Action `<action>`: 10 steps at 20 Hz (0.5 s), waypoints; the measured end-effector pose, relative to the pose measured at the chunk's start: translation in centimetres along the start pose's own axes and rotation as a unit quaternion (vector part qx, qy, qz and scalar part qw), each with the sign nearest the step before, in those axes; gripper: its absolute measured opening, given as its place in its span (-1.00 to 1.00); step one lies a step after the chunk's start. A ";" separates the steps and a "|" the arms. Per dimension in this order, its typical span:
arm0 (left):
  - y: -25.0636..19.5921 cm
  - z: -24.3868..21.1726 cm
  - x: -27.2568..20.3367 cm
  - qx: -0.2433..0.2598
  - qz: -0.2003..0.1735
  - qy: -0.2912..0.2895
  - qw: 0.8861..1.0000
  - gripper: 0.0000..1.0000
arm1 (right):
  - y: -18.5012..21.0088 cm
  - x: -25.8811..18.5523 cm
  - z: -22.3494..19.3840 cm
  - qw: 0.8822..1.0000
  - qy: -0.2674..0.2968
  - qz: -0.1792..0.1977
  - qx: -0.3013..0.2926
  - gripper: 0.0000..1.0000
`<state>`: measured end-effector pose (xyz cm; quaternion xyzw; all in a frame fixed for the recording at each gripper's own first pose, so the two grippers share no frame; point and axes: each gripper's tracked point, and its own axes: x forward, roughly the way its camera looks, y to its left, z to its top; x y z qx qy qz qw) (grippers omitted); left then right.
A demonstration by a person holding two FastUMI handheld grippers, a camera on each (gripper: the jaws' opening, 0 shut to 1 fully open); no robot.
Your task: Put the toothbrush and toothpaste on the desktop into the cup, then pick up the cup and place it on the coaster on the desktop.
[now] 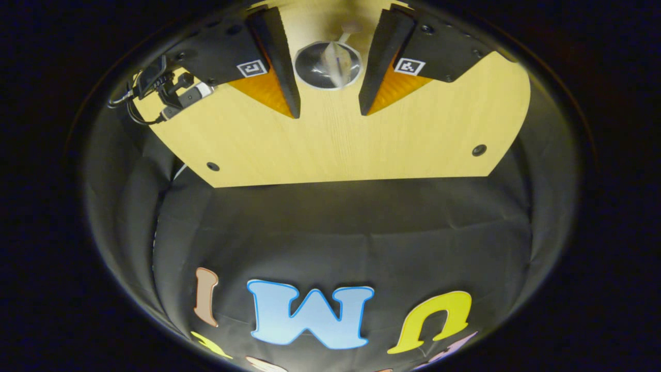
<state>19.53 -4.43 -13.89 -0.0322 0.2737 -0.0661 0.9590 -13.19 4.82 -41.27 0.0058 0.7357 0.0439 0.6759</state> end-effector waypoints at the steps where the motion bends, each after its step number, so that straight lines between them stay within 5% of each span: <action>1: 0.2 0.2 -0.3 0.002 0.000 -0.006 1.000 0.48 | 0.0 0.0 -0.1 1.000 -0.003 0.005 0.007 -0.96; 10: 5.5 -3.6 -3.2 -0.006 0.012 -0.029 0.999 0.49 | 0.6 -5.7 5.5 0.991 -0.101 0.058 0.069 -0.96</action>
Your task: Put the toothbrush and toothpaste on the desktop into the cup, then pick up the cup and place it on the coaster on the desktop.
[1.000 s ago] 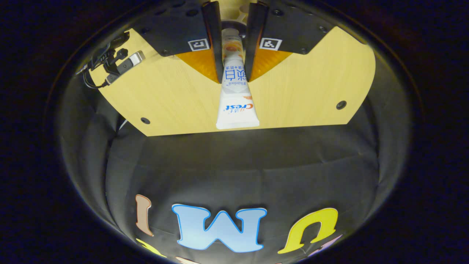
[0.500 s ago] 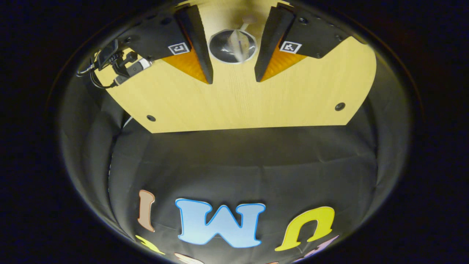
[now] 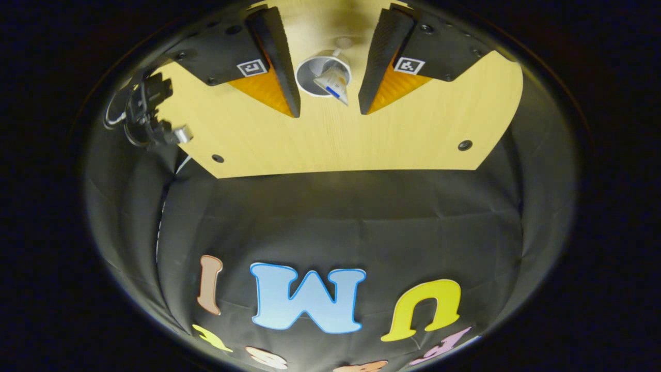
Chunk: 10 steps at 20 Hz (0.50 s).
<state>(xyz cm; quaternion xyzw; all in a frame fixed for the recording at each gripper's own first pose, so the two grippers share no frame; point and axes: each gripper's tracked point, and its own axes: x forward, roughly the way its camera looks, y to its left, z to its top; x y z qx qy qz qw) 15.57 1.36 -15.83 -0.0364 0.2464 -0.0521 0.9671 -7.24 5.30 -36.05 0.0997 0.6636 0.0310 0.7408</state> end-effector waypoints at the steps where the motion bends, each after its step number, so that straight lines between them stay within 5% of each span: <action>1: 0.7 -0.8 -0.6 0.001 0.003 -0.003 1.000 0.49 | 0.6 -0.7 1.3 1.000 -0.016 0.009 0.006 -0.96; 10: 7.9 -2.3 -7.0 -0.009 0.065 -0.012 0.998 0.49 | 7.4 -6.6 14.4 0.982 -0.169 0.080 0.022 -0.96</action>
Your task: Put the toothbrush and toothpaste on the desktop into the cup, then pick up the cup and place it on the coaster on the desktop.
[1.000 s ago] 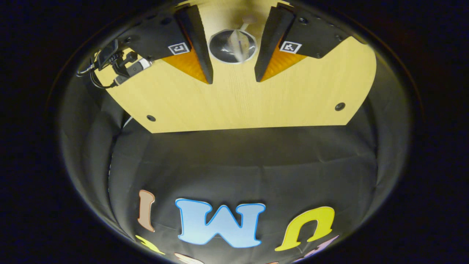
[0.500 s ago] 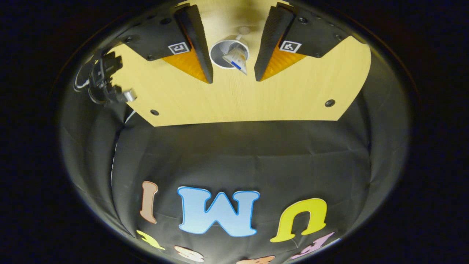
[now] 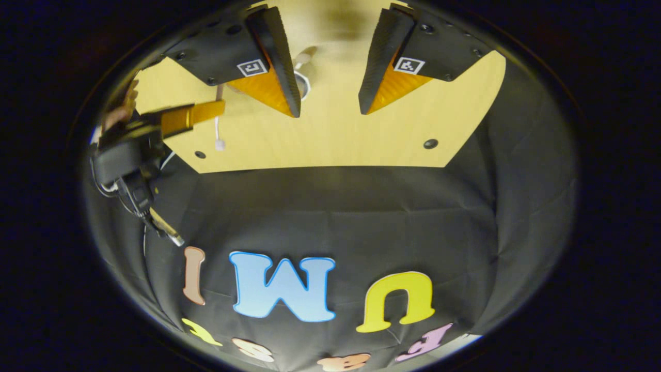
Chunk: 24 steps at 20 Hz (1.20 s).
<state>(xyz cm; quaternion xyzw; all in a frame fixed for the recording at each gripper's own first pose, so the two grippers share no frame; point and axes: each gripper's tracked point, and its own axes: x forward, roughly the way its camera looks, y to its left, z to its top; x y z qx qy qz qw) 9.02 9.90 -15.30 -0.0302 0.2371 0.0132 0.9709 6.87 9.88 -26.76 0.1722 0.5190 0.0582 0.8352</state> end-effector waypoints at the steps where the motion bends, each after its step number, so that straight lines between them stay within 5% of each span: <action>1: 1.1 -0.2 -0.4 -0.004 0.010 0.001 1.000 0.49 | 0.6 -0.2 1.0 1.000 -0.011 0.009 0.003 -0.96; 7: 7.6 -1.9 -3.3 -0.026 0.073 0.014 0.997 0.49 | 5.2 1.4 3.9 0.997 -0.062 0.048 0.008 -0.97; 13: 10.9 -3.1 -5.2 -0.036 0.108 0.029 0.993 0.49 | 6.0 3.6 2.2 0.991 -0.105 0.042 -0.068 -0.96; 20: 10.5 -3.9 -5.7 -0.029 0.101 0.039 0.994 0.49 | 5.7 2.8 -1.2 0.983 -0.150 0.068 -0.081 -0.93; 24: 8.2 -3.7 -4.7 -0.022 0.073 0.043 0.996 0.49 | 5.1 1.8 -3.3 0.981 -0.148 0.068 -0.107 -0.62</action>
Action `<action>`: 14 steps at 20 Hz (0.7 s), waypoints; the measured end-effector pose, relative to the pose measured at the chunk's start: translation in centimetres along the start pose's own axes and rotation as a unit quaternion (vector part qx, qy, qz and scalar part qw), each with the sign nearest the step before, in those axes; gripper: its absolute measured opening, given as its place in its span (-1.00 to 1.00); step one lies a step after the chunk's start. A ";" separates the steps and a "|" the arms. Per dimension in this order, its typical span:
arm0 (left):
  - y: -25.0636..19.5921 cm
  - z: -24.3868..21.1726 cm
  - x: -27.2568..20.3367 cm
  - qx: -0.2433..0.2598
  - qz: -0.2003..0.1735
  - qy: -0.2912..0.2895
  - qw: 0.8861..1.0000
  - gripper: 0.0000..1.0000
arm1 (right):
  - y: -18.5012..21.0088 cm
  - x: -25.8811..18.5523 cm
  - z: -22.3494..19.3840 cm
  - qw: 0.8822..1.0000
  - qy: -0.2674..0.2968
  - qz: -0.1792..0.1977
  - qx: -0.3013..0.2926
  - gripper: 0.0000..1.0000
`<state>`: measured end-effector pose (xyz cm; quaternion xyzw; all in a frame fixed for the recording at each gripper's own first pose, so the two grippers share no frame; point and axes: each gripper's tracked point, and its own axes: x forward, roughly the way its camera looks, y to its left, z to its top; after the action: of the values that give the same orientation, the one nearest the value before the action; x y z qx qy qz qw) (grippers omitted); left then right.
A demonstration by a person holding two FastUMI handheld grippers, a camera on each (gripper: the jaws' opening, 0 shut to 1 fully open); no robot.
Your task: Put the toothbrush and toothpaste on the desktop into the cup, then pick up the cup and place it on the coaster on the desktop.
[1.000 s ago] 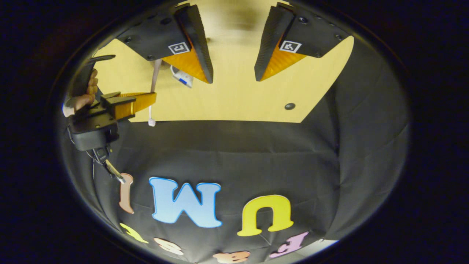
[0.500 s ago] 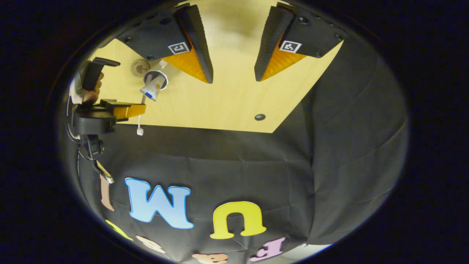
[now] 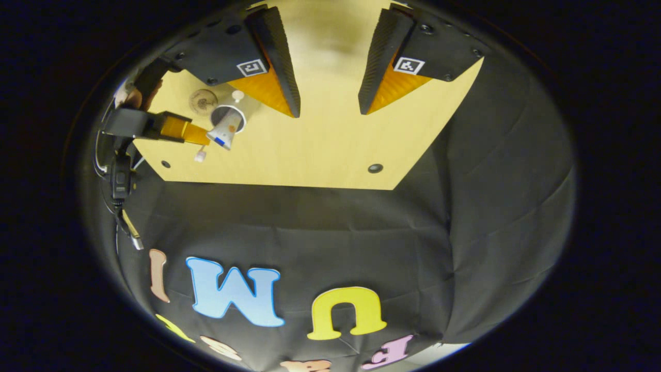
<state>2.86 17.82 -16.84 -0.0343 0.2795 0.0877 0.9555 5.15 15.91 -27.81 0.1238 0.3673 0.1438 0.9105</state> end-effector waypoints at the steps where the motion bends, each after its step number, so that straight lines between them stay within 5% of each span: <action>1: -0.8 0.0 0.3 0.002 -0.008 0.002 1.000 0.48 | -0.1 -0.4 -0.3 1.000 0.003 -0.001 -0.007 -0.52; 14: -11.9 -3.3 3.9 0.061 -0.156 0.092 0.982 0.49 | -6.4 -5.9 -1.2 0.998 0.007 -0.041 0.042 -0.50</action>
<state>6.53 6.37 -21.50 -0.0273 0.3625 -0.0829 0.9279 1.33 8.07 -27.06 0.1458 0.3845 0.0914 0.9069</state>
